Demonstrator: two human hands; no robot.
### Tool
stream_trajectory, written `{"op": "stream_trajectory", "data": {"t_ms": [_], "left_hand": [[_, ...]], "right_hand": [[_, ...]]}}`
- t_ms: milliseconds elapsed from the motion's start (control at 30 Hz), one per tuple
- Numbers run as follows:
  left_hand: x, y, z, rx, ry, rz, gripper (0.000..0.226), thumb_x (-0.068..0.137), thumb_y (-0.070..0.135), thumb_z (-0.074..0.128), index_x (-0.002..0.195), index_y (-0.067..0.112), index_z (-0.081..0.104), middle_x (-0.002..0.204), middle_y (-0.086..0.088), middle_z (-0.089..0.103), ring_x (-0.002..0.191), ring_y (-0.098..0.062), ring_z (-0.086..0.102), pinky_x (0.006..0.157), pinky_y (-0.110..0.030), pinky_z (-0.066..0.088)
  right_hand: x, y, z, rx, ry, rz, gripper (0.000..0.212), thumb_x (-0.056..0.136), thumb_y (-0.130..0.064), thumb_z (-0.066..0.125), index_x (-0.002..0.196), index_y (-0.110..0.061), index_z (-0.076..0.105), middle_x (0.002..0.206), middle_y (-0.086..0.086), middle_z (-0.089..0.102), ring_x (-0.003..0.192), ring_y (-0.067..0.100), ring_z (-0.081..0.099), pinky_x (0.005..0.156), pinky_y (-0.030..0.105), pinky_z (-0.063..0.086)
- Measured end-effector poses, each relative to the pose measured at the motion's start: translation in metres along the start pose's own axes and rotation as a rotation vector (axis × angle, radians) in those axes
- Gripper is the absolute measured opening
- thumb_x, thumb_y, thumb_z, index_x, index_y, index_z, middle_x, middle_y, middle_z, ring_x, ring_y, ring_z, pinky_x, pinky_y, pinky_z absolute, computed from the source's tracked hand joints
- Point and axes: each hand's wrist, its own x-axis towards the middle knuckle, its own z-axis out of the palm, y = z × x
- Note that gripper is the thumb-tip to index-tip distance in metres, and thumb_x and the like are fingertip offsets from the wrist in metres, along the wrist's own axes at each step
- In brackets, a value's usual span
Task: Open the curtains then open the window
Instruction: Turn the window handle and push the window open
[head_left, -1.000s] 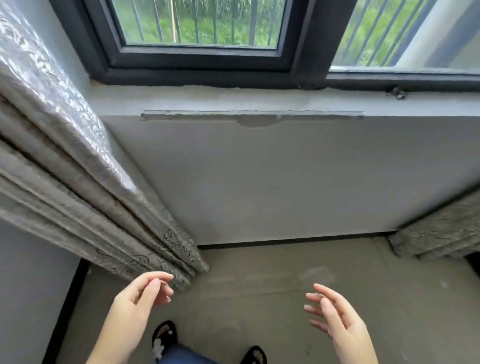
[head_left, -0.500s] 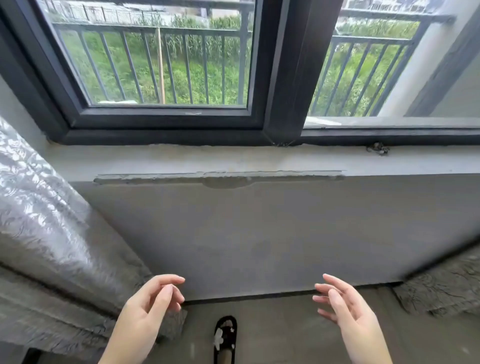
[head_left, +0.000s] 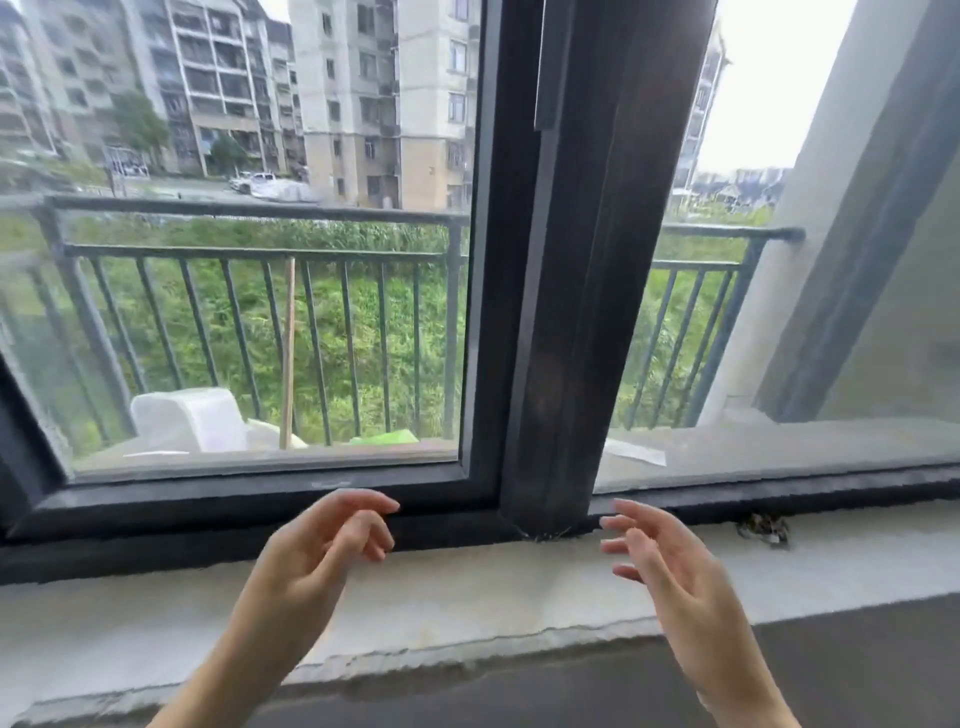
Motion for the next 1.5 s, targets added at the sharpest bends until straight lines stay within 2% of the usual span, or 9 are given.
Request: {"op": "stream_trajectory", "data": {"t_ms": [200, 333, 433, 533, 667, 800, 1100, 1367, 1500], "left_hand": [[0.097, 0.089, 0.008, 0.144, -0.029, 0.385, 0.023, 0.075, 0.038, 0.044, 0.083, 0.037, 0.066, 0.082, 0.003, 0.068, 0.069, -0.009, 0.065, 0.066, -0.012, 0.053], [0.158, 0.162, 0.019, 0.184, 0.123, 0.589, 0.017, 0.085, 0.032, 0.046, 0.084, 0.027, 0.062, 0.068, 0.001, 0.064, 0.066, -0.012, 0.063, 0.067, -0.024, 0.056], [0.193, 0.199, 0.038, 0.313, 0.144, 0.555, 0.025, 0.097, 0.024, 0.038, 0.094, 0.009, 0.058, 0.074, -0.001, 0.062, 0.070, -0.017, 0.063, 0.074, -0.042, 0.058], [0.203, 0.213, 0.060, 0.107, -0.036, 0.416, 0.033, 0.100, 0.025, 0.029, 0.101, 0.003, 0.054, 0.079, -0.009, 0.061, 0.070, -0.017, 0.060, 0.075, -0.038, 0.057], [0.212, 0.218, 0.074, -0.179, -0.116, 0.337, 0.033, 0.100, 0.022, 0.026, 0.079, 0.008, 0.046, 0.048, -0.001, 0.042, 0.036, -0.011, 0.037, 0.039, -0.021, 0.037], [0.220, 0.222, 0.076, 0.070, 0.055, 0.435, 0.035, 0.098, 0.021, 0.028, 0.065, 0.013, 0.034, 0.041, 0.005, 0.026, 0.031, -0.009, 0.021, 0.035, -0.016, 0.021], [0.243, 0.275, -0.013, 1.297, 0.235, 0.909, 0.040, 0.092, 0.040, 0.043, 0.065, 0.013, 0.053, 0.045, 0.010, 0.039, 0.039, -0.003, 0.039, 0.047, -0.014, 0.023], [0.244, 0.269, -0.013, 1.316, 0.342, 1.003, 0.045, 0.092, 0.045, 0.040, 0.088, 0.006, 0.063, 0.053, 0.007, 0.048, 0.046, -0.013, 0.045, 0.059, -0.019, 0.034], [0.227, 0.252, -0.025, 1.249, 0.577, 1.055, 0.039, 0.092, 0.042, 0.042, 0.104, 0.009, 0.059, 0.090, -0.008, 0.070, 0.079, -0.023, 0.064, 0.068, -0.025, 0.037]], "right_hand": [[0.098, -0.053, 0.012, -0.137, 0.016, -0.385, 0.015, 0.091, -0.031, 0.051, 0.104, -0.033, 0.059, 0.095, -0.015, 0.069, 0.095, 0.000, 0.063, 0.076, 0.011, 0.051], [0.140, -0.076, 0.027, -0.325, 0.233, -0.723, 0.028, 0.086, -0.028, 0.045, 0.106, -0.020, 0.062, 0.101, -0.007, 0.063, 0.096, 0.009, 0.060, 0.086, 0.017, 0.045], [0.161, -0.068, 0.043, -0.396, 0.435, -0.897, 0.022, 0.088, -0.018, 0.049, 0.103, -0.012, 0.063, 0.098, 0.003, 0.062, 0.094, 0.023, 0.058, 0.087, 0.034, 0.045], [0.171, -0.049, 0.059, -0.420, 0.533, -0.975, 0.022, 0.090, -0.024, 0.047, 0.109, -0.018, 0.057, 0.113, -0.001, 0.052, 0.104, 0.021, 0.052, 0.096, 0.034, 0.038], [0.176, -0.037, 0.065, -0.508, 0.572, -1.035, 0.026, 0.087, -0.025, 0.050, 0.112, -0.017, 0.055, 0.121, -0.002, 0.049, 0.112, 0.022, 0.048, 0.105, 0.025, 0.024], [0.178, -0.037, 0.065, -0.508, 0.589, -1.059, 0.025, 0.087, -0.023, 0.051, 0.111, -0.018, 0.056, 0.120, -0.002, 0.051, 0.111, 0.023, 0.050, 0.103, 0.029, 0.029], [0.177, -0.038, 0.065, -0.486, 0.572, -1.052, 0.023, 0.087, -0.024, 0.051, 0.109, -0.019, 0.055, 0.120, -0.002, 0.050, 0.113, 0.022, 0.048, 0.102, 0.031, 0.030], [0.174, -0.041, 0.064, -0.495, 0.560, -1.038, 0.024, 0.086, -0.021, 0.051, 0.109, -0.016, 0.055, 0.120, 0.000, 0.050, 0.112, 0.025, 0.048, 0.105, 0.028, 0.026], [0.161, -0.051, 0.062, -0.554, 0.517, -0.954, 0.024, 0.086, -0.019, 0.050, 0.108, -0.015, 0.057, 0.121, 0.003, 0.051, 0.112, 0.028, 0.049, 0.103, 0.032, 0.029]]}}
